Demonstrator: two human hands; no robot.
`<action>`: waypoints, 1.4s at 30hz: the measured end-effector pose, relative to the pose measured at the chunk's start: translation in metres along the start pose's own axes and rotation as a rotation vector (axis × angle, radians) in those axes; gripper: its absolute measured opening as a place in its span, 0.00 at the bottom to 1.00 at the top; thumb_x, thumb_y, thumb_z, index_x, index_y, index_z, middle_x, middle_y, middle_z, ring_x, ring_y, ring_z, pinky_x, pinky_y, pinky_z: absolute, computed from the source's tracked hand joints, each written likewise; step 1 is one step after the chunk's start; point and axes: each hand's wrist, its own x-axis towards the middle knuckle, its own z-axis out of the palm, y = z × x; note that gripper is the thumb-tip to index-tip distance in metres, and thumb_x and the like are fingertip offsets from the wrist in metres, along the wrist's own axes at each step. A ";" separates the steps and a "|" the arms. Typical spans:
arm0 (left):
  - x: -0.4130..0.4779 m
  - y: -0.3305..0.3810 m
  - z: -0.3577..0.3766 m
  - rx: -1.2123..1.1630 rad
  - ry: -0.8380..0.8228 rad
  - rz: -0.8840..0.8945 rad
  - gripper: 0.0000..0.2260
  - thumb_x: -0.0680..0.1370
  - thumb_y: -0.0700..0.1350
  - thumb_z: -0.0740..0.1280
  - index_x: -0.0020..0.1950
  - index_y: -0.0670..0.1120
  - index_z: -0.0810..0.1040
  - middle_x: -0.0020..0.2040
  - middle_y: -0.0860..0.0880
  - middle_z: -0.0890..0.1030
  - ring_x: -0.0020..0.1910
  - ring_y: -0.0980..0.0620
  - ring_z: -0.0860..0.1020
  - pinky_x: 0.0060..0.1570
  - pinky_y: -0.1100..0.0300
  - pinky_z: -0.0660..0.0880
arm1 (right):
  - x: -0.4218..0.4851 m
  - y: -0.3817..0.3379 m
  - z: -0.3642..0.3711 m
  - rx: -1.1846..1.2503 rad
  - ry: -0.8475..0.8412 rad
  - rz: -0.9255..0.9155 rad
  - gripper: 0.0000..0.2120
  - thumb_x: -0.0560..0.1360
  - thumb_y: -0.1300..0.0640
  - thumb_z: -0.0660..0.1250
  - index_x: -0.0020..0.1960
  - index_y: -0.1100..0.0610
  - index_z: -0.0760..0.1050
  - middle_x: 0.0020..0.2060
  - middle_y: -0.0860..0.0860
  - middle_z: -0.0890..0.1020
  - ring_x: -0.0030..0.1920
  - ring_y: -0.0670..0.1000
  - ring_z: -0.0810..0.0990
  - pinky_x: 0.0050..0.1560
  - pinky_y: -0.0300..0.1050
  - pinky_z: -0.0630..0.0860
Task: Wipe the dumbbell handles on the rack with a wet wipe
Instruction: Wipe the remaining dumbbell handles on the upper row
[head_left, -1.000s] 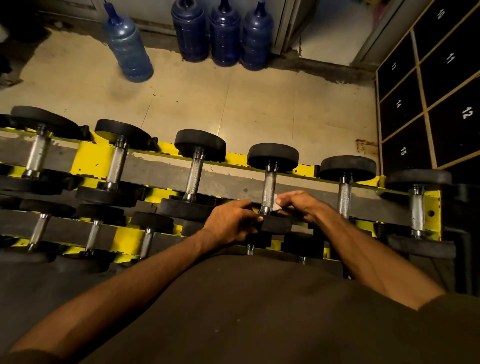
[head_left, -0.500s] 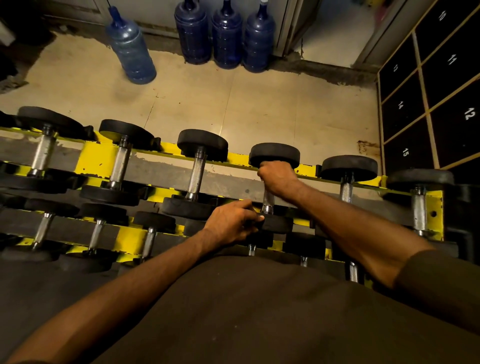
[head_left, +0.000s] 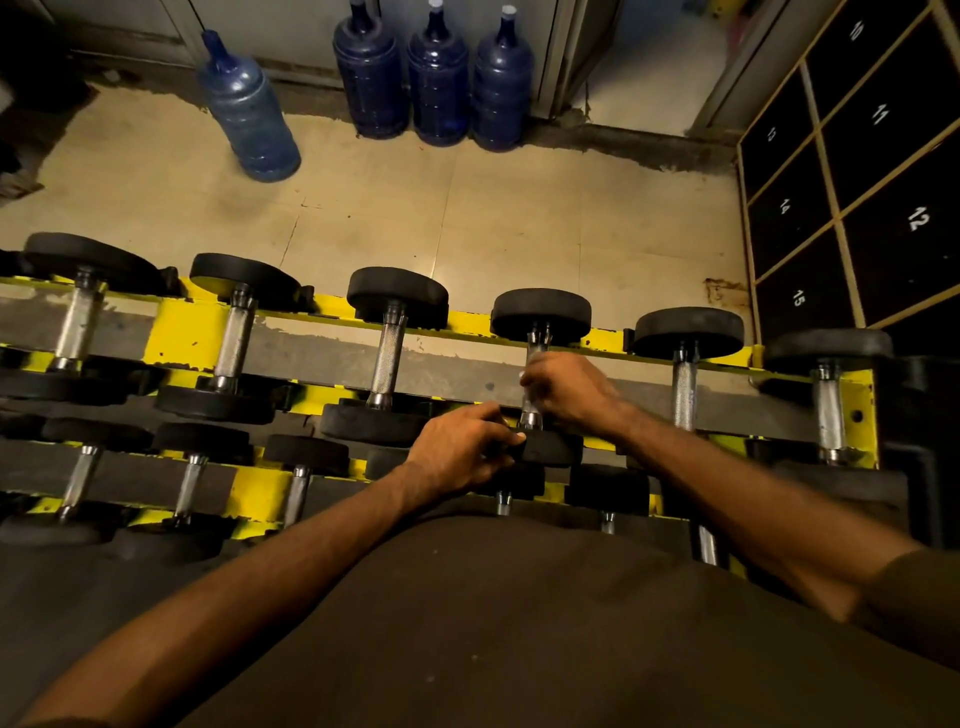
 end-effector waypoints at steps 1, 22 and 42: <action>0.000 0.000 0.001 -0.006 0.002 -0.005 0.15 0.77 0.51 0.73 0.63 0.51 0.82 0.59 0.51 0.78 0.55 0.53 0.76 0.52 0.62 0.73 | -0.008 0.005 0.006 0.109 0.119 0.075 0.07 0.76 0.58 0.71 0.54 0.55 0.80 0.52 0.50 0.78 0.50 0.47 0.76 0.47 0.36 0.73; 0.001 0.002 -0.004 -0.018 -0.001 -0.013 0.13 0.77 0.50 0.73 0.62 0.52 0.82 0.58 0.51 0.78 0.53 0.53 0.77 0.50 0.59 0.77 | -0.001 0.046 0.033 1.426 -0.186 0.860 0.14 0.80 0.68 0.59 0.60 0.58 0.78 0.44 0.54 0.78 0.45 0.50 0.78 0.58 0.49 0.79; 0.006 0.006 -0.009 -0.046 -0.030 -0.058 0.12 0.76 0.50 0.74 0.59 0.50 0.82 0.56 0.52 0.76 0.51 0.52 0.77 0.47 0.59 0.76 | -0.011 0.043 0.026 1.350 -0.010 0.885 0.07 0.75 0.69 0.68 0.50 0.60 0.81 0.53 0.58 0.83 0.53 0.55 0.83 0.51 0.49 0.83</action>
